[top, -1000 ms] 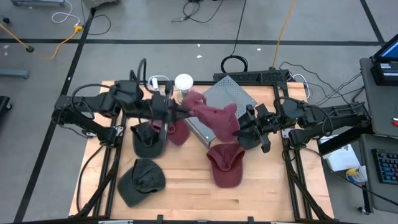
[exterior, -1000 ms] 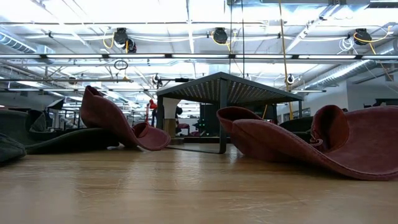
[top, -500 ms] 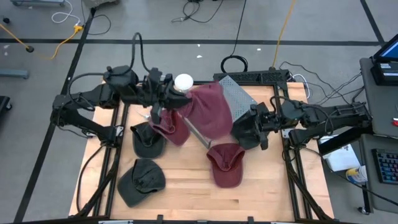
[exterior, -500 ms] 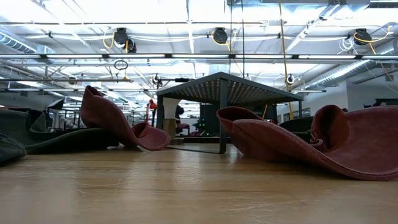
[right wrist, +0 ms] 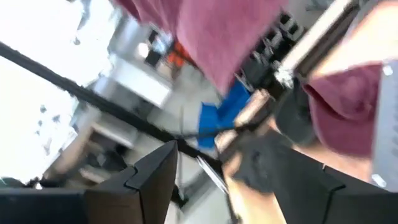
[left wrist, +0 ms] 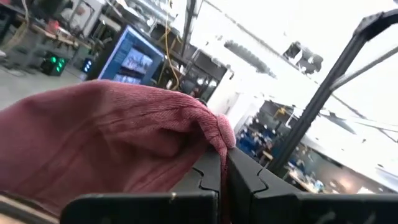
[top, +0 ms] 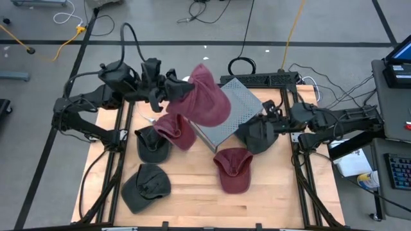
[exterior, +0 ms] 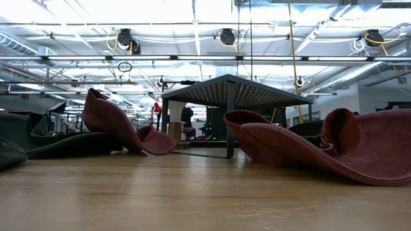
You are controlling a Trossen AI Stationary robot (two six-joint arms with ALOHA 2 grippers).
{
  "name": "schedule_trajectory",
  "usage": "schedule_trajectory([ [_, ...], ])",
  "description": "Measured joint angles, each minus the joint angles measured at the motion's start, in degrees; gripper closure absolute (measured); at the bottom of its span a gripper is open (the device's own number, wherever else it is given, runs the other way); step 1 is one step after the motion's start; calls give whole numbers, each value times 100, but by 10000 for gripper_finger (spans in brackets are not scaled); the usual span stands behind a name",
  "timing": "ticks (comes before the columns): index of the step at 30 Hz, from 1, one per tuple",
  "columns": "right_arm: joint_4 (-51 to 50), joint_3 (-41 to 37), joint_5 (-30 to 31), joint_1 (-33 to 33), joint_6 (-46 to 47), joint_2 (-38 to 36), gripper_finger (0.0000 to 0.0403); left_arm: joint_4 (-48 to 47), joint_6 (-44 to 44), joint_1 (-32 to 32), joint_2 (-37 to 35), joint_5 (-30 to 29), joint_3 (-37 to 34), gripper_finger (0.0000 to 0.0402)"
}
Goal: Pick & Place hat
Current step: Put the right red cap on the shelf
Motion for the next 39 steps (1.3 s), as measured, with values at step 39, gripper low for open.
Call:
schedule_trajectory([
  [39, 1506, -4, 538, -563, 647, 356, 177, 2940, 968, -936, 954, -1357, -2, 400],
])
